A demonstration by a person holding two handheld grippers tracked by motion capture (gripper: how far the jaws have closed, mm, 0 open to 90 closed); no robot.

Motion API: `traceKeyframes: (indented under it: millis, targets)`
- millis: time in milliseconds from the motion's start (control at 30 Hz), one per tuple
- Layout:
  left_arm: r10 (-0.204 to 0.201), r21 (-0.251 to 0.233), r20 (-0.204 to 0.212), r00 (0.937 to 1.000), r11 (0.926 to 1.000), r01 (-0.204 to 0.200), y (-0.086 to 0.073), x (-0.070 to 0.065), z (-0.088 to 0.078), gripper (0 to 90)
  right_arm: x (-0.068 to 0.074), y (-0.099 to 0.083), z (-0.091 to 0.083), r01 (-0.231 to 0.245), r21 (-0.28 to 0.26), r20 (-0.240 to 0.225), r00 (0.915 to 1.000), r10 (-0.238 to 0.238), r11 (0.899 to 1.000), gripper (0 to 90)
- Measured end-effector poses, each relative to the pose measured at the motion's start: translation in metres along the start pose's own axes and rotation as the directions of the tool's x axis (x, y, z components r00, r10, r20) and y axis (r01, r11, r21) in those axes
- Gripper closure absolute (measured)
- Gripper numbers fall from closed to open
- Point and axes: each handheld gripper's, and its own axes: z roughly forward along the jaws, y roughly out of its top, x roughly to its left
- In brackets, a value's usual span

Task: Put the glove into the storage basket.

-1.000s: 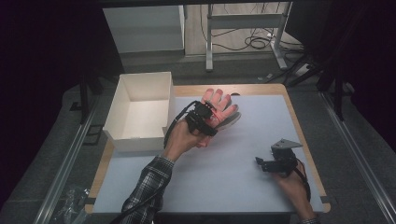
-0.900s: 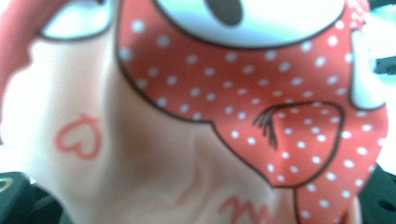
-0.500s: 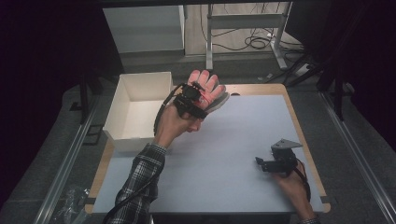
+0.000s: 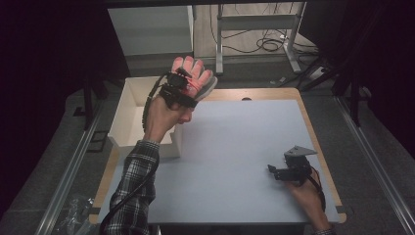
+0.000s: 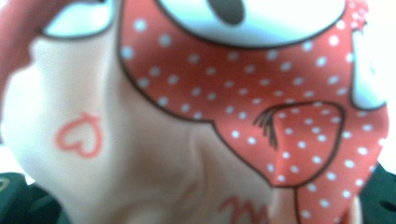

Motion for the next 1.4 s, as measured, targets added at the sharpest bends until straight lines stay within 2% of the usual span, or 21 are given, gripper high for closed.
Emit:
traceKeyframes:
  millis: [133, 300, 500, 667, 833, 1400]
  targets:
    - [-0.037, -0.004, -0.029, 0.9989, 0.9993, 0.036, -0.006, 0.017, -0.005, 40.3, 0.000, 0.000, 0.000, 0.000, 0.000, 0.000, 1.0000, 0.000, 1.000, 18.1]
    - [-0.081, -0.008, -0.069, 0.9943, 0.9967, 0.081, -0.017, 0.037, -0.010, 40.0, 0.000, 0.000, 0.000, 0.001, -0.001, 0.001, 1.0000, -0.001, 1.000, 18.1]
    - [-0.153, -0.015, -0.103, 0.9829, 0.9882, 0.152, -0.032, 0.059, -0.013, 39.7, 0.000, 0.000, 0.000, 0.001, 0.000, 0.002, 1.0000, -0.001, 1.000, 18.1]
    - [-0.194, 0.000, -0.130, 0.9723, 0.9807, 0.196, -0.046, 0.077, -0.008, 39.6, 0.000, 0.000, 0.000, 0.000, 0.000, 0.002, 1.0000, 0.000, 1.000, 18.1]
    - [-0.225, 0.012, -0.138, 0.9646, 0.9735, 0.229, -0.056, 0.086, 0.005, 39.4, 0.000, 0.000, 0.000, 0.001, 0.000, 0.002, 1.0000, -0.001, 1.000, 18.0]
    - [-0.256, 0.086, -0.156, 0.9538, 0.9586, 0.272, -0.073, 0.095, 0.083, 37.9, 0.000, 0.000, 0.000, 0.000, -0.001, 0.002, 1.0000, 0.000, 1.000, 18.0]
